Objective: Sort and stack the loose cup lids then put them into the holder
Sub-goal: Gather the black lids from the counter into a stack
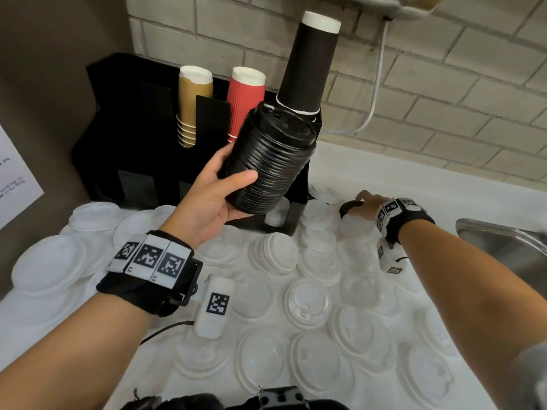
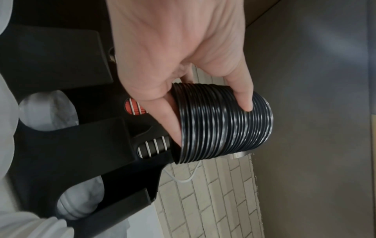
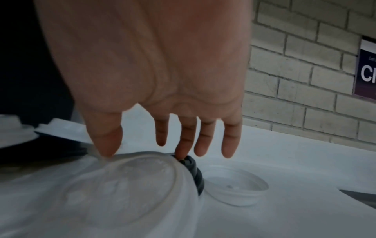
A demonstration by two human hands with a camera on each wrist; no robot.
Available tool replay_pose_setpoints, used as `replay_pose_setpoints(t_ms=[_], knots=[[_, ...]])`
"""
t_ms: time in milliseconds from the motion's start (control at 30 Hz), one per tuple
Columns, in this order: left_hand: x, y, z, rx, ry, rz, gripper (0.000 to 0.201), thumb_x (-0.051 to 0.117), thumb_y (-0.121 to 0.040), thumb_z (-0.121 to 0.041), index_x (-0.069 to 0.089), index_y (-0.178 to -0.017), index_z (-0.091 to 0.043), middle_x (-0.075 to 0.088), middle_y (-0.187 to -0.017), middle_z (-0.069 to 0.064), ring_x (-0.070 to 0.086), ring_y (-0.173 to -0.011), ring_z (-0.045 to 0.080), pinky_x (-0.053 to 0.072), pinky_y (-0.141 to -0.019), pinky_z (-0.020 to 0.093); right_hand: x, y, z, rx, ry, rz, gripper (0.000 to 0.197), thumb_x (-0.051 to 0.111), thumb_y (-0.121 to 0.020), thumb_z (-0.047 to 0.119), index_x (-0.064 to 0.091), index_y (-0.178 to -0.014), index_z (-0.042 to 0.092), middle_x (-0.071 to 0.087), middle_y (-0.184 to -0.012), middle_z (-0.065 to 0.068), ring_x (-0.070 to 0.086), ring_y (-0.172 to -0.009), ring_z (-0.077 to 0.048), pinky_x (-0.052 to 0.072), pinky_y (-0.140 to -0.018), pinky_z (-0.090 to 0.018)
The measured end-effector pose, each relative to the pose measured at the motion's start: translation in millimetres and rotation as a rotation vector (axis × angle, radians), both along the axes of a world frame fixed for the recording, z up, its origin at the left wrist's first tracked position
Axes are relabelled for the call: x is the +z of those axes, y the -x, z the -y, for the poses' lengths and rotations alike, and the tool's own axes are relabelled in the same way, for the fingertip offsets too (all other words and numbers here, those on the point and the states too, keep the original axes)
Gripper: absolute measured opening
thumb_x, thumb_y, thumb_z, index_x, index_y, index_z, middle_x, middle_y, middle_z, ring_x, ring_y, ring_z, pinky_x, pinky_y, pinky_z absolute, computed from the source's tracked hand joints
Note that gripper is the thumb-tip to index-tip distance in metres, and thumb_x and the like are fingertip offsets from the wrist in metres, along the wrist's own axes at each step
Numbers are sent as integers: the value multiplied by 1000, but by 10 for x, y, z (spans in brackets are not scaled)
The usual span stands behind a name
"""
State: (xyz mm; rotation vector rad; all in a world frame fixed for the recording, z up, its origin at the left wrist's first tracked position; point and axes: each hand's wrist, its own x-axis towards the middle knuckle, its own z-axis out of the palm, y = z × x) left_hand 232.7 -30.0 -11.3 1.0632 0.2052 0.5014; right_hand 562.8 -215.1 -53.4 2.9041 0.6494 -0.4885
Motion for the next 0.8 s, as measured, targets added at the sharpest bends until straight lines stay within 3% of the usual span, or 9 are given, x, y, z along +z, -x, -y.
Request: replay_pose_setpoints(t_ms=[167, 333, 400, 433, 500, 533, 667, 733, 800], knots=[[4, -19, -59, 21, -13, 13, 61, 68, -78, -18, 49, -135, -32, 70, -118, -6, 69, -106, 19, 59, -66, 36, -62, -41, -103, -38, 42, -38, 91, 61, -74, 69, 22, -149, 34, 29, -150, -17, 39, -129, -42, 41, -85, -43], [20, -20, -99, 33, -14, 23, 62, 67, -78, -16, 48, -135, -31, 71, -117, -8, 68, -109, 18, 59, -71, 39, -32, -51, -163, 21, 126, -37, 83, 58, -82, 62, 17, -151, 38, 25, -153, -16, 38, -132, -40, 42, -86, -38], [23, -20, -95, 32, -19, 22, 59, 68, -77, -17, 50, -131, -33, 71, -116, -9, 69, -108, 18, 59, -70, 39, -51, -106, -154, 40, 110, -89, 75, 58, -88, 51, 20, -150, 33, 35, -148, -18, 50, -120, -37, 43, -84, -35], [21, -21, -92, 34, -20, 21, 59, 68, -77, -17, 50, -131, -34, 71, -116, -9, 68, -109, 18, 59, -71, 39, -58, -124, -148, 47, 93, -101, 69, 57, -90, 46, 23, -149, 31, 44, -139, -20, 57, -105, -35, 46, -80, -35], [23, -15, -81, 40, -19, 18, 61, 67, -78, -16, 49, -134, -32, 70, -117, -8, 68, -109, 18, 59, -71, 38, -52, -132, -135, 40, 52, -76, 57, 50, -93, 42, 29, -143, 27, 50, -116, -18, 55, -77, -27, 45, -73, -34], [25, -11, -74, 41, -16, 17, 62, 67, -78, -16, 48, -136, -31, 70, -117, -8, 68, -109, 18, 59, -71, 38, -36, -134, -133, 26, 28, -48, 52, 46, -94, 43, 30, -141, 25, 49, -114, -17, 52, -76, -27, 43, -72, -34], [32, 3, -15, 36, -4, 17, 70, 69, -75, -17, 44, -140, -27, 70, -116, -8, 69, -108, 18, 59, -70, 37, 229, 41, -186, -74, -192, 103, 44, 33, -96, 48, 31, -135, 28, 31, -135, -23, 48, -107, -45, 36, -82, -47], [35, 2, 35, 24, 1, 14, 79, 75, -70, -22, 44, -142, -27, 70, -117, -7, 69, -108, 19, 59, -70, 37, 463, 183, -248, -104, -407, 134, 48, 37, -95, 51, 31, -137, 30, 29, -137, -23, 44, -116, -49, 35, -94, -51], [37, -4, 88, 5, -8, 14, 76, 74, -71, -24, 44, -141, -27, 70, -117, -8, 69, -108, 19, 59, -71, 37, 739, 380, -319, -75, -678, 123, 52, 43, -94, 51, 31, -139, 29, 34, -136, -25, 44, -119, -47, 36, -99, -47]])
